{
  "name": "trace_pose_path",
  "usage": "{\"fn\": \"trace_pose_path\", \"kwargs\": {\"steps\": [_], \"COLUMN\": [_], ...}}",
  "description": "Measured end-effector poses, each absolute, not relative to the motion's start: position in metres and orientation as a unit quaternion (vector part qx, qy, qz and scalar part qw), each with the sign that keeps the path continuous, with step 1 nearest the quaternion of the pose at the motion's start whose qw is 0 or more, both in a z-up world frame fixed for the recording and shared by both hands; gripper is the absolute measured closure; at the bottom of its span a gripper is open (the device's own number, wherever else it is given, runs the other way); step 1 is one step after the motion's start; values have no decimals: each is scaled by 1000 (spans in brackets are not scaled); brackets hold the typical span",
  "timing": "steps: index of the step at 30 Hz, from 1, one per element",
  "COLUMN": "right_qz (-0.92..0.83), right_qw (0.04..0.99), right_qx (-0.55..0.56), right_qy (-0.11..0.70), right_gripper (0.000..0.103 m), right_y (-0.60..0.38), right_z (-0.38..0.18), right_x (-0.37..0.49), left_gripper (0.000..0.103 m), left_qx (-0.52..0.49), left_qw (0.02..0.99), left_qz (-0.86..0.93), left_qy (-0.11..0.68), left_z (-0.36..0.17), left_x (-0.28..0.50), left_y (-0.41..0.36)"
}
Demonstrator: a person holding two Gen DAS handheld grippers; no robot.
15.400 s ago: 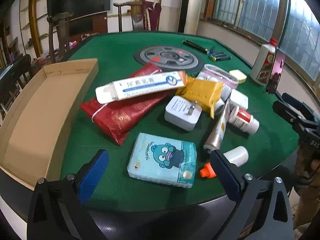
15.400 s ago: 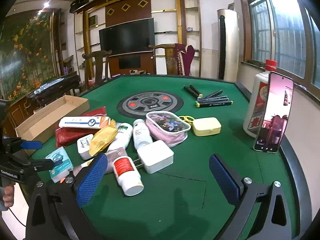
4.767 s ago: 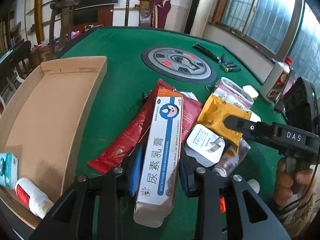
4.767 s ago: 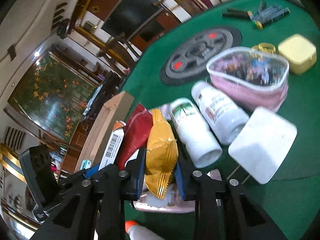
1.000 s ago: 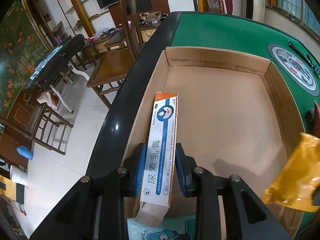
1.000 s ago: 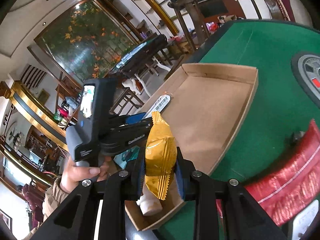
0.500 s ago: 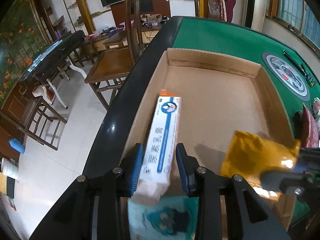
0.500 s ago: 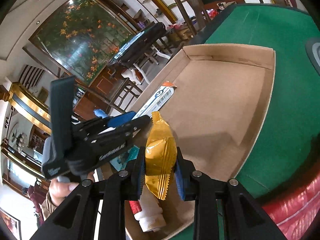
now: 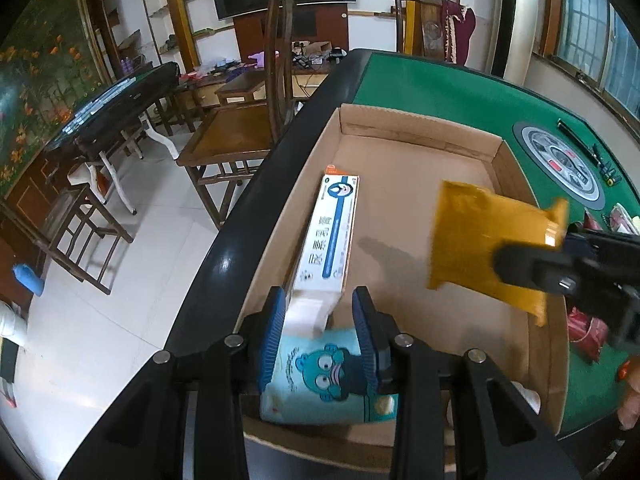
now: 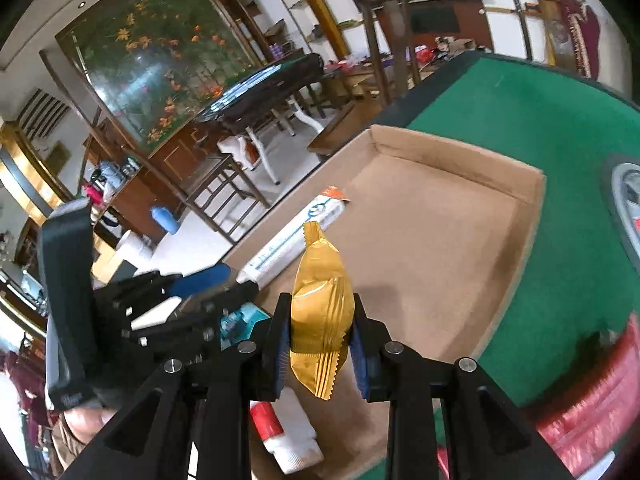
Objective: Organize objects
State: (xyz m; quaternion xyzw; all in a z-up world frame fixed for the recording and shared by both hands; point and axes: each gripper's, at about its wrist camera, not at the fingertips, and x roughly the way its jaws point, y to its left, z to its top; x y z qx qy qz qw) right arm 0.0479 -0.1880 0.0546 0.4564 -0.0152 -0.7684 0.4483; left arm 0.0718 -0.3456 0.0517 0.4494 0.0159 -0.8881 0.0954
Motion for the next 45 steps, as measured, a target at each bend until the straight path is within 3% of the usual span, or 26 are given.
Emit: {"fn": "trace_pose_path", "kwargs": {"steps": [13,16,17,18,23,26,38,45], "right_qz": [-678,-699,-706,-714,-732,-735,-769,-744], "right_qw": [505,488,487,485,481,480,443,477], "right_qx": [526,518,510,501,479,475,457,467], "right_qy": [-92,-66,-63,-60,-58,-57,-68,-33], "right_gripper": [72,53,39,36,36,26,22,17], "right_y": [-230,-227,-225,-222,-205,-196,-177,-198], "right_z": [12,16,19,23,41,43,46,39], "right_x": [31,35,36,37,42,43,25,36], "left_gripper": [66,63,63,62,61,59,55,51], "left_qx": [420,415,415,414,410,408,396,389], "left_qw": [97,91,89,88,76,67,57,65], "left_qz": [-900,-902,-903,-903,-906,-908,-915,-917], "left_qy": [65,69,68,68,70,62,47,55], "left_z": [61,62,61,62,65,66,79,86], "left_x": [121,128,128,129,130,128,131,140], "left_y": [-350,-346,-344,-342,-334,-325,-301,-305]}}
